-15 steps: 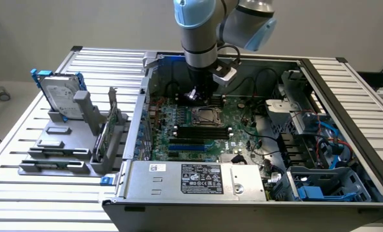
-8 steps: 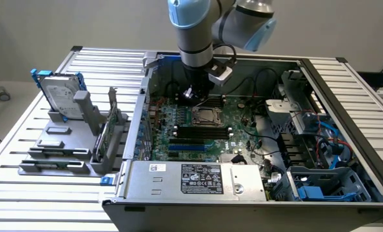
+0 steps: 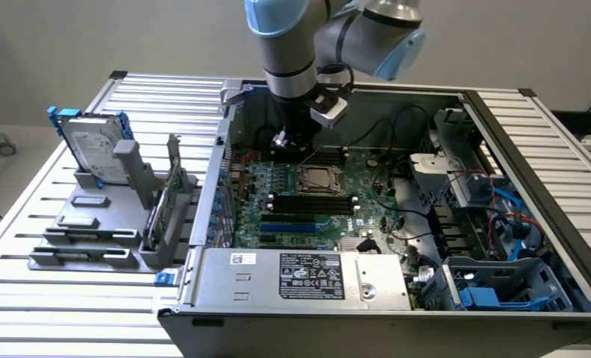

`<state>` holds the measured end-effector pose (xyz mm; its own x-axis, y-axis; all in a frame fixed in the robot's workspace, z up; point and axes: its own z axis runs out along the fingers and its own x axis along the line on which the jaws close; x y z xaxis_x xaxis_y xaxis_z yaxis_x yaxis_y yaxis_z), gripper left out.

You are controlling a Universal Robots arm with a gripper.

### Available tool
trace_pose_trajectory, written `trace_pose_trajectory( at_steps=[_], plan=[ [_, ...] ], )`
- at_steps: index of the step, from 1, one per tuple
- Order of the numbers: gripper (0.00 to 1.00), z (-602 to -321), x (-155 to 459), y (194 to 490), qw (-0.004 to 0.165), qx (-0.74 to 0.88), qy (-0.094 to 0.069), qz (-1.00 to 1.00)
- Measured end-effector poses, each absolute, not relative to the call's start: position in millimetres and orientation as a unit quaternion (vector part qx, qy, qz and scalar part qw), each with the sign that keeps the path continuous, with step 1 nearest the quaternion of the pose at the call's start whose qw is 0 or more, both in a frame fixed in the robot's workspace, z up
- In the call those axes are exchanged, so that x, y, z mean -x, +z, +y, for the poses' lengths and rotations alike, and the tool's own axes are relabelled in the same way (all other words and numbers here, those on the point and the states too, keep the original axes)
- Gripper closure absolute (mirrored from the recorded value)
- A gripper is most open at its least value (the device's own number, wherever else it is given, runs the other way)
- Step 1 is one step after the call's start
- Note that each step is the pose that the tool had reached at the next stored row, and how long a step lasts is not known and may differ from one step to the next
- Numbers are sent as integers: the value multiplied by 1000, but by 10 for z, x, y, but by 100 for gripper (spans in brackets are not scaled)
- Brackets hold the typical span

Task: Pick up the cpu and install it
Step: 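Install the first cpu locking lever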

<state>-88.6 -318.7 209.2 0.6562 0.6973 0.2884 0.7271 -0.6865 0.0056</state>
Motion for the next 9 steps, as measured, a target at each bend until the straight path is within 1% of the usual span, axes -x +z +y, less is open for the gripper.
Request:
trace_pose_trajectory(
  at_steps=[9],
  plan=[
    [89, -3269, 930, 2094, 55, 908, -135, -392]
  ],
)
